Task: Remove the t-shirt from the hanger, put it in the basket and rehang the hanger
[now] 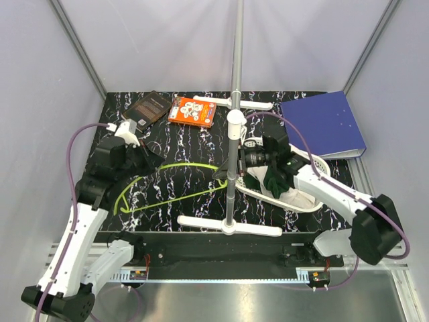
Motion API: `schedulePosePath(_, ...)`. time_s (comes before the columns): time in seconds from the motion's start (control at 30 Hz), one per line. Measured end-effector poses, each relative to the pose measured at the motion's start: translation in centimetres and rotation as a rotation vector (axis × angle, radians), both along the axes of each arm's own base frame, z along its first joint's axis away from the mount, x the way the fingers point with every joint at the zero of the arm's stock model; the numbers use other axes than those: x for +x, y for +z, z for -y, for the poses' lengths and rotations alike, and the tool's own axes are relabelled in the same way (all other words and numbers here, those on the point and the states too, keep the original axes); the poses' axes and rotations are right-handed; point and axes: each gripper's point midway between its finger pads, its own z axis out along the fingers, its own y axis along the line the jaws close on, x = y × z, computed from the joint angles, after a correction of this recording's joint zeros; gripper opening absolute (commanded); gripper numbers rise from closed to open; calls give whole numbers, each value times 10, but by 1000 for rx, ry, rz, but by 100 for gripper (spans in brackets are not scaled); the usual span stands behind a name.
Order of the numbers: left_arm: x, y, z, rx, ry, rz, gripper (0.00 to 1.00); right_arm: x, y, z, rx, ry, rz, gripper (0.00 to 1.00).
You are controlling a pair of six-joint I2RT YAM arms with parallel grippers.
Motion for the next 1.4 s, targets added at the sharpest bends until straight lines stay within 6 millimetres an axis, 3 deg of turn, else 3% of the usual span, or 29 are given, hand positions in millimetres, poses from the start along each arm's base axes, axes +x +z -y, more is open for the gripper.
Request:
schedulePosePath(0.07,2,-5,3,0,-16,-25,0,0,-6,-5,-4,17,-19,3)
schedulePosePath(0.1,3,-7,5,-1,-23,-34,0,-1,-8,-6,-4,21,-19,0)
schedulePosePath(0.13,4,-9,5,1,-25,-39,7,-3,-9,-7,-2,29,-23,0)
schedulePosePath(0.17,4,-9,5,2,-26,-42,17,-3,-9,-7,0,26,-23,0)
schedulePosePath(0.27,5,-8,7,-9,-29,-42,66,-4,-11,-4,-2,2,-17,0)
schedulePosePath(0.37,5,0,9,-32,-25,-19,77,-7,-14,5,-13,-66,5,0)
schedulePosePath(0.57,-10,29,-1,-64,14,95,80,0,0,27,0,-235,80,0)
schedulePosePath(0.67,-30,54,-10,-108,43,212,82,14,8,43,17,-339,84,0)
schedulePosePath(0.77,-55,61,-15,-172,56,292,83,41,14,70,31,-481,54,0)
schedulePosePath(1.03,-79,8,-7,-257,37,150,83,109,37,150,91,-815,-24,0)
schedulePosePath(1.23,-90,9,-8,-261,31,141,84,149,82,190,199,-936,-41,0)
schedulePosePath(1.4,-95,9,-8,-258,24,131,87,175,132,205,287,-957,-2,0)
